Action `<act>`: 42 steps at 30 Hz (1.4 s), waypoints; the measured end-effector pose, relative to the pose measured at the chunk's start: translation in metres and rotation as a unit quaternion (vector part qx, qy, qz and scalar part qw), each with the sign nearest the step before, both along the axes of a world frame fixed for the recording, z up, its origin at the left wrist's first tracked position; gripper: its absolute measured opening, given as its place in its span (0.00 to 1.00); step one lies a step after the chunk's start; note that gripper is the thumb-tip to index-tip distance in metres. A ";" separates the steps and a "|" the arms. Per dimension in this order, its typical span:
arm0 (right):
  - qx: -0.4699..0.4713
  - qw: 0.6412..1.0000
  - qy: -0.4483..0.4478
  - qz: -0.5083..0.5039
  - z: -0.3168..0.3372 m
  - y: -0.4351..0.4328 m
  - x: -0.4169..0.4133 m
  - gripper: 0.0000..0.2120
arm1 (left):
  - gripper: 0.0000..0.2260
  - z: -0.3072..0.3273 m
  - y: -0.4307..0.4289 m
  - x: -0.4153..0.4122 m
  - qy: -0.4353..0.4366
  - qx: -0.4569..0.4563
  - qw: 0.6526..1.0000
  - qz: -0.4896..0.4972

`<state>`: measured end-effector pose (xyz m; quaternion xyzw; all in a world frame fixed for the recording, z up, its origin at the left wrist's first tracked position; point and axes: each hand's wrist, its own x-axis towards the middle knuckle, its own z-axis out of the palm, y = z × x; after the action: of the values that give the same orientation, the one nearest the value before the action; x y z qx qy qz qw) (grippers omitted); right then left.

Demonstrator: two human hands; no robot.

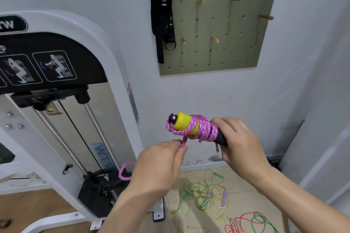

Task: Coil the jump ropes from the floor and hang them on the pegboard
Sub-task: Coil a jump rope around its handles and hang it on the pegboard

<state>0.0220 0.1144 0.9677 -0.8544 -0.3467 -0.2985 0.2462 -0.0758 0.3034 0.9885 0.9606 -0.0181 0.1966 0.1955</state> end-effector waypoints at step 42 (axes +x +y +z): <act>0.127 0.916 0.319 0.206 -0.012 0.004 -0.005 0.23 | 0.21 0.047 0.035 -0.004 0.135 -0.401 0.888 -0.183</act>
<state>0.0170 0.1183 0.9560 -0.7754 -0.3777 0.0061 0.5061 -0.0798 0.3382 1.0358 0.7974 -0.0870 0.0166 0.5969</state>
